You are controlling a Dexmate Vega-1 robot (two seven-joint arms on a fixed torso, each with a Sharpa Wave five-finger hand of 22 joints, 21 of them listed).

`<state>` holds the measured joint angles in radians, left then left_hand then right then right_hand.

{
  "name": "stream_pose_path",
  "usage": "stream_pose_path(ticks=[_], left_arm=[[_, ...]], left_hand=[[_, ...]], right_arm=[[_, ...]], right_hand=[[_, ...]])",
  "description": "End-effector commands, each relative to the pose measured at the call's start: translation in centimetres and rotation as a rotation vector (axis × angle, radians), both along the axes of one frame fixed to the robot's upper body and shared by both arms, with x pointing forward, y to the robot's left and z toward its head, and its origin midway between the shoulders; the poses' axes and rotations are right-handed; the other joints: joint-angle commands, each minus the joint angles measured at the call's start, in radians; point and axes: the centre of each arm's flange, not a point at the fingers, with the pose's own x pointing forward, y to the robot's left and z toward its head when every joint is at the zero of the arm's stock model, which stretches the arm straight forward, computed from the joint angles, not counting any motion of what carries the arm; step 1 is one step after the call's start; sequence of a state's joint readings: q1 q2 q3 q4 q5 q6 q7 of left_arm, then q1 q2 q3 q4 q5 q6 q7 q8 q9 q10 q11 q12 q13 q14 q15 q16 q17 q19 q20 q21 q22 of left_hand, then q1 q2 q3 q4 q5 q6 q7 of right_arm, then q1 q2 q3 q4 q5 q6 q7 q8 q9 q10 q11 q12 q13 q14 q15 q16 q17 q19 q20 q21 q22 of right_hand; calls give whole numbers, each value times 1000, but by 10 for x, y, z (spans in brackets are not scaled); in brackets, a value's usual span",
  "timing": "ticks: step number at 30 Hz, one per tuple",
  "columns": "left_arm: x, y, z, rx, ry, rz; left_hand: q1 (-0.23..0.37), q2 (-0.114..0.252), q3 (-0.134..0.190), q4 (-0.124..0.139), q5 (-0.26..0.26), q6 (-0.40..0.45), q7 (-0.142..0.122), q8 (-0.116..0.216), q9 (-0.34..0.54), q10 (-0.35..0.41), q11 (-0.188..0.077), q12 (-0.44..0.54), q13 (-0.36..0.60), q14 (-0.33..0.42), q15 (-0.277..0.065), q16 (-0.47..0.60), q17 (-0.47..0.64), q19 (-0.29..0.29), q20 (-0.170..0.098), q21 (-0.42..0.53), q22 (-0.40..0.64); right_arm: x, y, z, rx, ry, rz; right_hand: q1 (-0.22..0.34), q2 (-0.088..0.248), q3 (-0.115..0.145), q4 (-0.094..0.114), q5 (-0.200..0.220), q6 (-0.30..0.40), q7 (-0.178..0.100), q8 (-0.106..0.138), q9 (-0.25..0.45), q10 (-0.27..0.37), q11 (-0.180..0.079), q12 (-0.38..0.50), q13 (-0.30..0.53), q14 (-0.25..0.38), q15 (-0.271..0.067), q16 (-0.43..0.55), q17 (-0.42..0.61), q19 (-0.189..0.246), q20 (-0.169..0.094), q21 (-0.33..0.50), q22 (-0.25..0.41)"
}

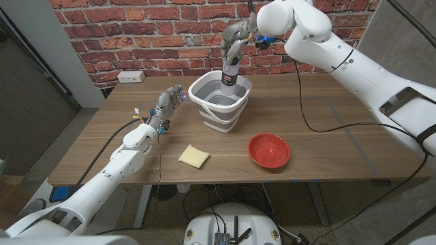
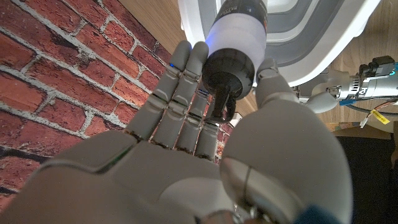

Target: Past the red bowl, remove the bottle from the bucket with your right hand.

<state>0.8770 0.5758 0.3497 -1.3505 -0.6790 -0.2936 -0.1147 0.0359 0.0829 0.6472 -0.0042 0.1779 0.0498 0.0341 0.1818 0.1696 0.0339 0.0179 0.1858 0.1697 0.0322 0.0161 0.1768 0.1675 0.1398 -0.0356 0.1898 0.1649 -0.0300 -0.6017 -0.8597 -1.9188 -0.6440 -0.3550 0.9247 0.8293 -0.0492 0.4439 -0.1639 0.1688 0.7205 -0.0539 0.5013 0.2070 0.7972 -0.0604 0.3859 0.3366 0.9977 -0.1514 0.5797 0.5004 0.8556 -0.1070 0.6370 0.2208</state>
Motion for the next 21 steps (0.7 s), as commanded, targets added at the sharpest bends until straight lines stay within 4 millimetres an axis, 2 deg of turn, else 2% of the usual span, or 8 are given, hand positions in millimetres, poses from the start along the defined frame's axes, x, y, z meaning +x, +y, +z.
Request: stream_pose_path(ticks=[1,13,21], left_arm=[[2,-2,6,14,5,-7],[4,-3,9,13,2,-8],[2,-2,8,10,4,1]], left_hand=[[-5,57,6,0,1,9,-2,1,6,6,3,4,5,6,4,1,3,5,-42,-2,3],[-5,56,8,-1,1,9,-1,0,6,4,2,3,5,6,4,0,3,5,-43,-2,3],[-5,56,9,-2,1,9,-3,0,6,6,1,4,5,6,4,0,3,5,-43,-2,3]], right_arm=[[-13,-21,13,58,-24,-12],[-21,-38,25,102,-39,-12],[-19,-70,24,229,-16,16]], right_hand=[[93,97,13,1,8,11,1,3,1,107,-100,2,3,11,-83,-8,2,-3,-85,7,2],[93,98,11,2,8,12,0,3,0,110,-98,-4,6,14,-83,-20,0,-9,-84,18,2],[96,99,11,1,8,18,-2,5,0,121,-97,-3,8,20,-83,-24,1,-10,-84,24,2]])
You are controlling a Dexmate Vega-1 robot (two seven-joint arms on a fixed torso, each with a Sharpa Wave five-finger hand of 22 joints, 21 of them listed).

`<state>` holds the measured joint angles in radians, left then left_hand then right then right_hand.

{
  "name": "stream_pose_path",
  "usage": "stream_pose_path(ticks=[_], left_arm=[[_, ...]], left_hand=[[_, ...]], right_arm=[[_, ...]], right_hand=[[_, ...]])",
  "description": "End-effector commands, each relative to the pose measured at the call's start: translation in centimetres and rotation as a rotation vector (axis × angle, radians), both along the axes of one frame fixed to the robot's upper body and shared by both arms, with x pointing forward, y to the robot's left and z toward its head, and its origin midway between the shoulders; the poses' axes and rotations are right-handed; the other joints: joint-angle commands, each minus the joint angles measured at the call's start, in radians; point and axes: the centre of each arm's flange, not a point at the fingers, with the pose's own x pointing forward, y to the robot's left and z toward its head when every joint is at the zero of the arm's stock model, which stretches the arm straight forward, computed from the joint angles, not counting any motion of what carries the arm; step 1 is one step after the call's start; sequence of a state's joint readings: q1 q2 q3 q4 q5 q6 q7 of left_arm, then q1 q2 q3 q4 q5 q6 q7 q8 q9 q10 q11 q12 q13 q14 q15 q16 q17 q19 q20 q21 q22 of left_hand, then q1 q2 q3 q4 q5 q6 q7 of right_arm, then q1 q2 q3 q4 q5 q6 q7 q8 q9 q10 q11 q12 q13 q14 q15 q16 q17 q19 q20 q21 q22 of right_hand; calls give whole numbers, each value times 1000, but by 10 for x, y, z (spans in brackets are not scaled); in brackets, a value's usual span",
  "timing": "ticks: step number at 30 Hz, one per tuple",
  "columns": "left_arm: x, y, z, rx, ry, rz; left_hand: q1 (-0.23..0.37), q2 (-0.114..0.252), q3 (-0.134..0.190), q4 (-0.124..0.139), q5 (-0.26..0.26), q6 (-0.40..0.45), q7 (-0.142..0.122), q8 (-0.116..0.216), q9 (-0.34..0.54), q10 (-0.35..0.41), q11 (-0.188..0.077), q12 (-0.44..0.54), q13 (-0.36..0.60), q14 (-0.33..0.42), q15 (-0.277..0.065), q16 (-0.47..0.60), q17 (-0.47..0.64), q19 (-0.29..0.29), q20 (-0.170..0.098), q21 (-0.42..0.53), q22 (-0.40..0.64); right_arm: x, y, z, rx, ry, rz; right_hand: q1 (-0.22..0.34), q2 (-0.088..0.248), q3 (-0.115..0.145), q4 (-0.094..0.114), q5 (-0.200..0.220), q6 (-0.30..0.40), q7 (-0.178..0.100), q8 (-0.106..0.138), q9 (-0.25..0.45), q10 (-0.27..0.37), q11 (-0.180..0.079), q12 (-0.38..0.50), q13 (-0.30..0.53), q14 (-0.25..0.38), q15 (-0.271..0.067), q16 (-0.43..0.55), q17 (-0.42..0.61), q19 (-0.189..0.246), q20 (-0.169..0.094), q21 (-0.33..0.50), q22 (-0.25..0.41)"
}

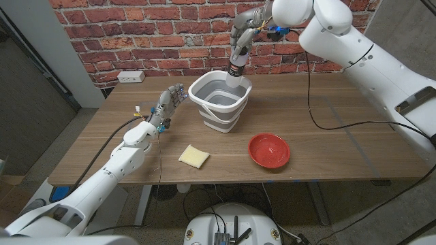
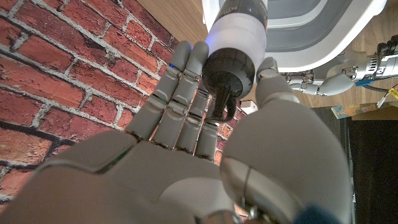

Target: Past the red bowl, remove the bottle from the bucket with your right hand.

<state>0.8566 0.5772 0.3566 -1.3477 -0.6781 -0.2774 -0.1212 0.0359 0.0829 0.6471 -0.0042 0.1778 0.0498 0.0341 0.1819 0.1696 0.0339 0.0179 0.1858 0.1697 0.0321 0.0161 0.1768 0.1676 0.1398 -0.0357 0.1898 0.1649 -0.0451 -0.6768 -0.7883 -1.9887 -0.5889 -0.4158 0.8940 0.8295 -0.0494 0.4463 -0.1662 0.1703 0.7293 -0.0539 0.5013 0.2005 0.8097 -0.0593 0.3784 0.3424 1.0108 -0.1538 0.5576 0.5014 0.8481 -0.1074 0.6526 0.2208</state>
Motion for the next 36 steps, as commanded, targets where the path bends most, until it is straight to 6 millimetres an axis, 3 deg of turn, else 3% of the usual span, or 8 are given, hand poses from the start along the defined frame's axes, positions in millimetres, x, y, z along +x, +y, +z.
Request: stream_pose_path(ticks=[1,20,36], left_arm=[[-1,1,0,-1,4,8],[-1,-3,5,8,14,4],[-4,-1,1,-5,23,10]], left_hand=[[-5,56,10,-2,1,9,-3,0,6,6,3,4,5,6,4,0,3,5,-43,-2,3],[-5,56,12,-3,1,9,-1,0,6,5,3,4,5,6,4,0,3,5,-43,-2,3],[-6,55,13,-3,0,8,0,0,6,4,4,3,5,5,5,0,3,5,-43,-2,3]], right_arm=[[-2,-39,2,145,20,33],[2,-109,-14,442,22,109],[1,-149,-26,609,1,133]], right_hand=[[96,99,8,3,7,9,-2,5,6,108,-99,4,3,8,-81,-2,1,-3,-83,9,2],[110,98,7,-2,8,24,-5,11,6,120,-95,2,11,18,-82,-9,5,-11,-83,24,2],[116,100,5,-1,9,29,-2,13,6,127,-93,-2,18,27,-81,-17,9,-16,-86,37,1]])
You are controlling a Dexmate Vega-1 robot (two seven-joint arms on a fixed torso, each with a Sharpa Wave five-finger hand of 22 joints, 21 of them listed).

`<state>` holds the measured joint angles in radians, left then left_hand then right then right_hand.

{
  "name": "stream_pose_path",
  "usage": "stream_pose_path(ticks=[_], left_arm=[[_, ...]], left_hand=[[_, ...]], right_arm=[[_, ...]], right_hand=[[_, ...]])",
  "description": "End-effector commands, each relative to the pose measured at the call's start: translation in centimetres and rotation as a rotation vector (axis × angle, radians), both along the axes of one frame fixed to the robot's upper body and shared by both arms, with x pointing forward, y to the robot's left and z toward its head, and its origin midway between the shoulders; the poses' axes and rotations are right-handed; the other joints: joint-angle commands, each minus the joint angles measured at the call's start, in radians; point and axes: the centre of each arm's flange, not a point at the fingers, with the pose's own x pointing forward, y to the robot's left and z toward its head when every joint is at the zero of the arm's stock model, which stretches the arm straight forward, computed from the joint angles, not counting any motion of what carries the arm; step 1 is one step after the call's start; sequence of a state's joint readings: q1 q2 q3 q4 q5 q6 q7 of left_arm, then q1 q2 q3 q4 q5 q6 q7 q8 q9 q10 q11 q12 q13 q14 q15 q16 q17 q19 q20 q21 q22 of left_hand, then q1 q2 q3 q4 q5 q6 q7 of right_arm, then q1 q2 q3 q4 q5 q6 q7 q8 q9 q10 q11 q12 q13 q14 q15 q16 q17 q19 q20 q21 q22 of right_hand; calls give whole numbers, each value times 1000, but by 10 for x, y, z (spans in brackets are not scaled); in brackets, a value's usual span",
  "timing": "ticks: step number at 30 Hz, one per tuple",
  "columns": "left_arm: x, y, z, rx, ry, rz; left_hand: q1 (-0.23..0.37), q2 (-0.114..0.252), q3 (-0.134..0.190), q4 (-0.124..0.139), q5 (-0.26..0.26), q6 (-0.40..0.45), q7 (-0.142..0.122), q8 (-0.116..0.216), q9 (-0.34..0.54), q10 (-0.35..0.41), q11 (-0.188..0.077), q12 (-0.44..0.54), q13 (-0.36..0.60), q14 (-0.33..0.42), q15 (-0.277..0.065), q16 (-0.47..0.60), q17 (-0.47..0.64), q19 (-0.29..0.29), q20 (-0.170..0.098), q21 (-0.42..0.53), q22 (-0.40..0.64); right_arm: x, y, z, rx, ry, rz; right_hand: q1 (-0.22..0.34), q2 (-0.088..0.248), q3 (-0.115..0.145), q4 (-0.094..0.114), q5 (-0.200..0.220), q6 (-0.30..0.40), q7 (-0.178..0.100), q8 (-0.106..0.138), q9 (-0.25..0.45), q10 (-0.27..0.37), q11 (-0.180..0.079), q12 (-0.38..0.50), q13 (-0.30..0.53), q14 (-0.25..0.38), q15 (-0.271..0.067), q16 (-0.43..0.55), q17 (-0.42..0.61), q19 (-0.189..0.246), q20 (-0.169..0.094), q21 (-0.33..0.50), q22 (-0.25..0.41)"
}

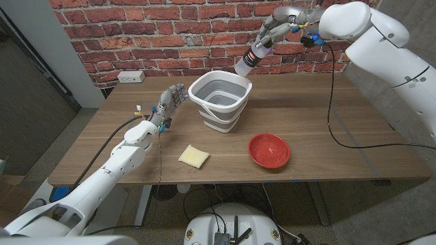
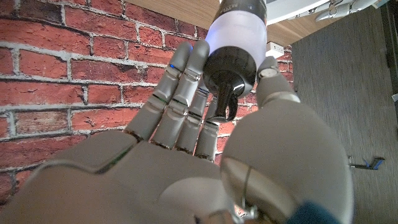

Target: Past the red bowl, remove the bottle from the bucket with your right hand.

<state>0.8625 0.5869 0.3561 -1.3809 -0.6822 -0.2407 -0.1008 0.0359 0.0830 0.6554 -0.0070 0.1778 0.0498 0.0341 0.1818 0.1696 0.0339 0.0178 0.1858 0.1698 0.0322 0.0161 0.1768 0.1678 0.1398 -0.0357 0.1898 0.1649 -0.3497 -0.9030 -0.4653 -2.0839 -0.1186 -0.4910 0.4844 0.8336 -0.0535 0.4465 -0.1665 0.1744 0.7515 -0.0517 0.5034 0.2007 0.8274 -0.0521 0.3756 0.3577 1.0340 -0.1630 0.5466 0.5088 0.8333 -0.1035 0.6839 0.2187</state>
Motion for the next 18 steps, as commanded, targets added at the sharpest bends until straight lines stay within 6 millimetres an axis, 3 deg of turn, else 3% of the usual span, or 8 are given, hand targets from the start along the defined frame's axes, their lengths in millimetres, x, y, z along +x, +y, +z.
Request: stream_pose_path(ticks=[1,18], left_arm=[[-2,2,-1,-3,5,8],[5,-1,8,9,-1,-2]], left_hand=[[-6,55,5,0,0,8,-1,0,6,4,4,3,5,5,4,0,3,5,-43,-2,3],[-7,54,7,-1,0,9,-1,0,6,4,3,3,5,5,6,0,3,4,-42,-2,3]], right_arm=[[-1,-32,-10,136,-12,8],[-1,-71,-29,272,-18,-47]], right_hand=[[112,104,5,0,5,8,-5,11,6,111,-99,1,3,3,-72,-7,2,-2,-89,7,3],[117,104,2,0,8,15,-4,14,6,116,-102,-4,9,10,-72,-14,5,-4,-89,22,3]])
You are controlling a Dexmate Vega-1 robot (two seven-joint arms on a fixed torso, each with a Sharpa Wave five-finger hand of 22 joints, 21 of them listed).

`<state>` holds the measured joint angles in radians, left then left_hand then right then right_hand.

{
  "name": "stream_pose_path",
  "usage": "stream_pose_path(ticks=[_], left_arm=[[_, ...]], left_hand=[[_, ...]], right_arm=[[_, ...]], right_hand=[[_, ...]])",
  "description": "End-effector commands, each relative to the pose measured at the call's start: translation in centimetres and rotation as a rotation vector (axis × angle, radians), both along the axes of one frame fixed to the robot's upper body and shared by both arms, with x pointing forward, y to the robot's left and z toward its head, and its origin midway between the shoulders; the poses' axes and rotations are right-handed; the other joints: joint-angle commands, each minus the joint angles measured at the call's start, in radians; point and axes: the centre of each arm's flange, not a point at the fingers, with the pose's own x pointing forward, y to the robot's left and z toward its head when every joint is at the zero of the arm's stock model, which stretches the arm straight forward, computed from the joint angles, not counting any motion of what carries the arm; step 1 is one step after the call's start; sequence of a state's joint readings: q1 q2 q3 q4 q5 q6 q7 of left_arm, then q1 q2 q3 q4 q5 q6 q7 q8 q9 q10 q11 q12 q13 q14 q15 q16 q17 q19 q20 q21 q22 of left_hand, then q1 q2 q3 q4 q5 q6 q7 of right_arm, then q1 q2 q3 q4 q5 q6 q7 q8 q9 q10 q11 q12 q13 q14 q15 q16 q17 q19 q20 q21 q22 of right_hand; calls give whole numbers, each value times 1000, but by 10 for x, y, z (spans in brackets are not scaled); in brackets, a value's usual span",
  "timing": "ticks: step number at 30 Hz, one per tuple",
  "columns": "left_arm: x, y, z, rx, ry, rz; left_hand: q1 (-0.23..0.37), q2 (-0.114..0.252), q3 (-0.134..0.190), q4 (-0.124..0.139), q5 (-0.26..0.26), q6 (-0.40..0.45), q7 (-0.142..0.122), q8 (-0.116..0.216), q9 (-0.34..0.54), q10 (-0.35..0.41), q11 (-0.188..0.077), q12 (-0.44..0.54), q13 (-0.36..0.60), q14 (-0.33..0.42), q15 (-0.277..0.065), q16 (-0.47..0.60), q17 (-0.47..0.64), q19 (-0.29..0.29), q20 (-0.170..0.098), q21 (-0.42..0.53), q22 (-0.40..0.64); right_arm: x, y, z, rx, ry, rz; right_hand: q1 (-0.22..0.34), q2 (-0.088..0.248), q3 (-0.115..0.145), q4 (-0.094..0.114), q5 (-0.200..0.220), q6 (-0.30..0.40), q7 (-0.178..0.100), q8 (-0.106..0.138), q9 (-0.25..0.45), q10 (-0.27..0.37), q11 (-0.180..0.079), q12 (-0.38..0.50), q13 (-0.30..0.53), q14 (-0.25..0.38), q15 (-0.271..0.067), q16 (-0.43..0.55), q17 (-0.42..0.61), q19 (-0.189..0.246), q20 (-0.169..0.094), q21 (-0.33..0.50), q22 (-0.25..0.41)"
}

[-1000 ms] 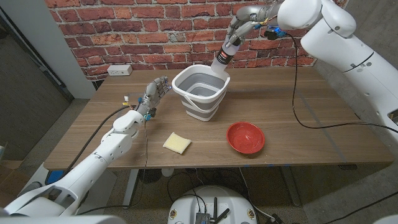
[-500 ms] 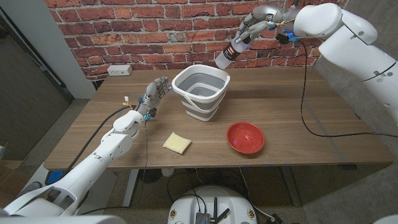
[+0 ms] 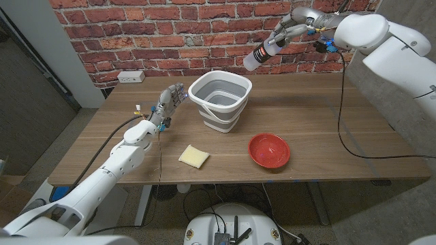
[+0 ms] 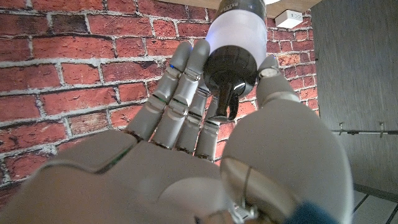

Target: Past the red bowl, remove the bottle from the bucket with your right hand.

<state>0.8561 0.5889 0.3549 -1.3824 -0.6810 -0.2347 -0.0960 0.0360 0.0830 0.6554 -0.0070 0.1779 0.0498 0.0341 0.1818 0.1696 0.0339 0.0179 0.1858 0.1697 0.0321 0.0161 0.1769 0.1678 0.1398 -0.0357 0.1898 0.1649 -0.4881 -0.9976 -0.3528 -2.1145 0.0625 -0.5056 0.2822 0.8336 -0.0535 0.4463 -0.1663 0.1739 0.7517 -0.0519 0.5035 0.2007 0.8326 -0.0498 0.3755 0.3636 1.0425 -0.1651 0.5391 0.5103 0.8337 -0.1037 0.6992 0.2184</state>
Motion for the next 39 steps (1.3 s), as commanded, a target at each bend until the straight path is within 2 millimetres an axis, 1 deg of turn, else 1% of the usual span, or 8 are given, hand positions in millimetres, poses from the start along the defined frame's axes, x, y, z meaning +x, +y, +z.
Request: stream_pose_path(ticks=[1,10,13,19,31,35,39], left_arm=[[5,-2,4,10,1,-9],[9,-4,10,18,-9,-15],[10,-6,10,19,-6,-19],[9,-6,8,17,-4,-13],[8,3,14,18,-8,10],[9,6,16,-5,-11,0],[9,9,21,5,-15,8]], left_hand=[[-7,54,7,-1,0,9,0,0,6,4,4,3,5,5,5,0,3,5,-42,-2,3],[-7,54,8,-1,0,10,0,1,6,5,5,4,5,5,5,0,3,5,-42,-2,3],[-7,55,9,-1,0,11,0,1,6,6,5,4,5,6,6,1,3,4,-43,-2,3],[-7,54,9,-1,0,11,-1,1,6,5,5,4,5,6,6,1,3,4,-42,-2,3],[-7,54,11,-2,0,12,-1,1,6,6,4,4,5,6,6,0,3,5,-42,-2,3],[-7,53,11,-3,0,12,-1,1,6,6,4,4,5,6,4,1,3,4,-42,-2,3],[-7,53,11,-3,0,17,0,2,6,7,4,4,5,7,4,1,3,5,-42,-2,3]], right_arm=[[1,-29,-14,102,3,-40],[10,-55,-30,181,36,-73],[13,-62,-34,189,61,-85],[18,-70,-43,190,88,-143],[21,-74,-45,125,100,-266],[23,-70,-42,66,113,-322],[24,-62,-35,3,121,-361]], right_hand=[[119,103,2,-2,8,14,-4,14,6,112,-105,-4,4,2,-71,-6,5,-5,-89,8,3],[124,101,-1,-3,9,23,-10,17,7,119,-104,-5,8,9,-70,-6,10,-8,-89,16,3],[123,100,-3,-1,9,24,-10,17,7,121,-110,-5,10,10,-69,-7,11,-9,-88,19,3],[122,97,-6,0,9,22,-15,17,7,120,-111,-8,14,7,-68,-12,12,-15,-89,23,3],[118,96,-11,4,8,22,-22,17,8,120,-110,-14,17,2,-69,-21,14,-21,-87,32,2],[119,98,-10,4,9,22,-25,17,8,118,-108,-17,18,-1,-68,-26,14,-25,-88,35,2],[115,97,-12,6,9,22,-25,17,9,117,-106,-20,19,-6,-67,-31,13,-30,-87,37,1]])
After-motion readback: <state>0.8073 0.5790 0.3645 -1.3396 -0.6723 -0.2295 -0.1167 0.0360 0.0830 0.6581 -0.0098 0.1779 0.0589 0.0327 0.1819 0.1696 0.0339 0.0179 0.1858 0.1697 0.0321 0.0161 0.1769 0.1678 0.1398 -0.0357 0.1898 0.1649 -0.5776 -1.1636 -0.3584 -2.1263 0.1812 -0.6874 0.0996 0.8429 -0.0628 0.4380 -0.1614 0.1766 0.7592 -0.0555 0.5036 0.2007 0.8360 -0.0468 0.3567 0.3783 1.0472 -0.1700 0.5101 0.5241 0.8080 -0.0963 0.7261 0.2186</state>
